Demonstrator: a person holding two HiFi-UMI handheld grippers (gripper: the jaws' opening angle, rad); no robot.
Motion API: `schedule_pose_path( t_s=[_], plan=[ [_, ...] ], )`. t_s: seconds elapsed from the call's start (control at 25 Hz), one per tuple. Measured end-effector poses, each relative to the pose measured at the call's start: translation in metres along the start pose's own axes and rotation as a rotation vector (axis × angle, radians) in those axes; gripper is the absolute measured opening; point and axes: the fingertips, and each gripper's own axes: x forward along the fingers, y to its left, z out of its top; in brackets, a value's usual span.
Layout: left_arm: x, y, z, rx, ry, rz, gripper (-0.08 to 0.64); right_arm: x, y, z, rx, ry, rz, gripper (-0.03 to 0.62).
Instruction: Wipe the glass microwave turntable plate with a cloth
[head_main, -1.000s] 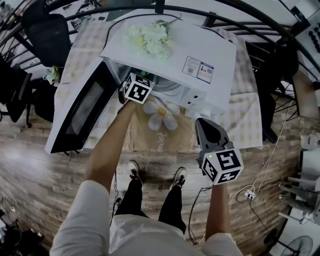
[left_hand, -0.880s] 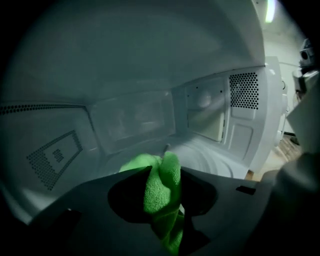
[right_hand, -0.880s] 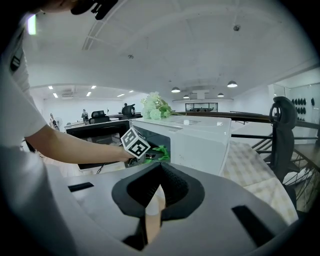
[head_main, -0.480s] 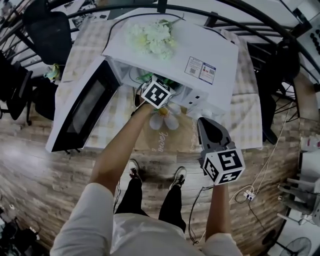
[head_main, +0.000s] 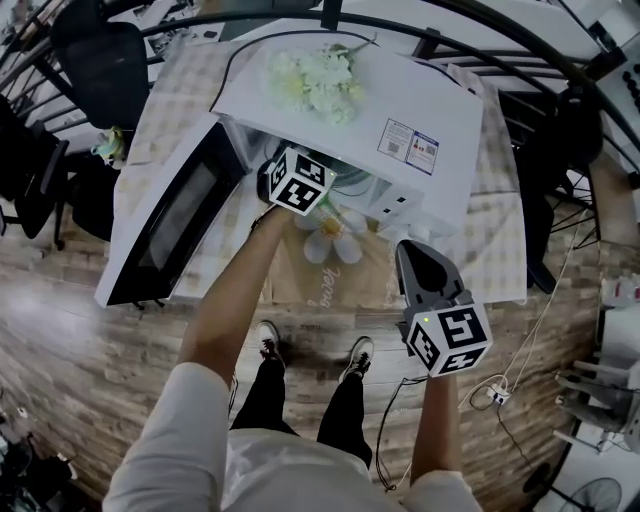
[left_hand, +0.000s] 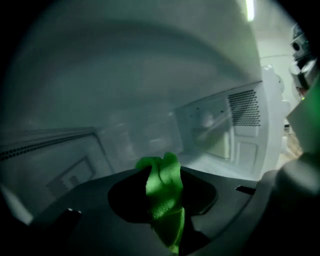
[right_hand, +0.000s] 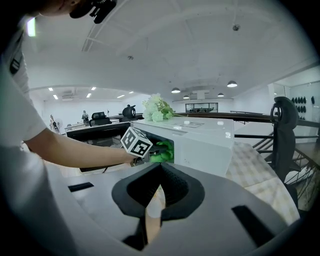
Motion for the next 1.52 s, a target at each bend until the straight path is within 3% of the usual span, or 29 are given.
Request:
schedule_pose_path(
  t_s=[0.12, 0.2, 0.32, 0.76, 0.96, 1.04, 1.12, 1.2, 1.28, 1.36, 1.44, 1.52],
  plan=[
    [0.000, 0.046, -0.019, -0.020, 0.063, 0.153, 0.130, -0.002, -0.005, -0.003, 0.004, 0.003, -0.009, 0.012],
    [0.003, 0.056, -0.035, -0.038, 0.125, 0.159, 0.130, -0.003, -0.007, -0.005, 0.006, 0.004, -0.015, 0.012],
    [0.008, 0.046, -0.053, -0.060, 0.189, 0.083, 0.130, -0.003, -0.009, -0.005, 0.010, 0.003, -0.016, 0.012],
    [0.003, -0.025, -0.041, -0.098, 0.169, -0.082, 0.129, 0.001, -0.006, -0.001, 0.014, -0.001, 0.008, 0.012],
    [0.001, -0.062, -0.031, -0.120, 0.168, -0.214, 0.129, 0.004, -0.004, -0.002, 0.015, 0.004, 0.006, 0.013],
    [-0.001, -0.085, -0.023, -0.097, 0.157, -0.315, 0.129, 0.006, -0.003, -0.002, 0.016, 0.004, 0.006, 0.013],
    [-0.006, -0.113, -0.012, -0.024, 0.116, -0.448, 0.129, 0.007, -0.002, -0.001, 0.018, 0.003, 0.006, 0.013],
    [-0.011, -0.124, -0.002, 0.058, 0.061, -0.491, 0.129, 0.007, -0.001, -0.001, 0.020, 0.002, 0.005, 0.014],
    [-0.010, -0.107, 0.006, 0.079, 0.009, -0.415, 0.129, 0.007, -0.002, -0.002, 0.021, 0.002, 0.000, 0.014],
    [-0.004, -0.067, 0.009, 0.076, -0.008, -0.248, 0.129, 0.005, -0.005, -0.005, 0.026, 0.005, -0.007, 0.014],
    [0.005, -0.019, -0.001, 0.091, 0.033, -0.058, 0.129, 0.003, -0.008, -0.010, 0.034, 0.012, -0.014, 0.014],
    [0.015, 0.018, -0.019, 0.104, 0.103, 0.061, 0.130, 0.001, -0.011, -0.014, 0.038, 0.021, -0.020, 0.014]
  ],
)
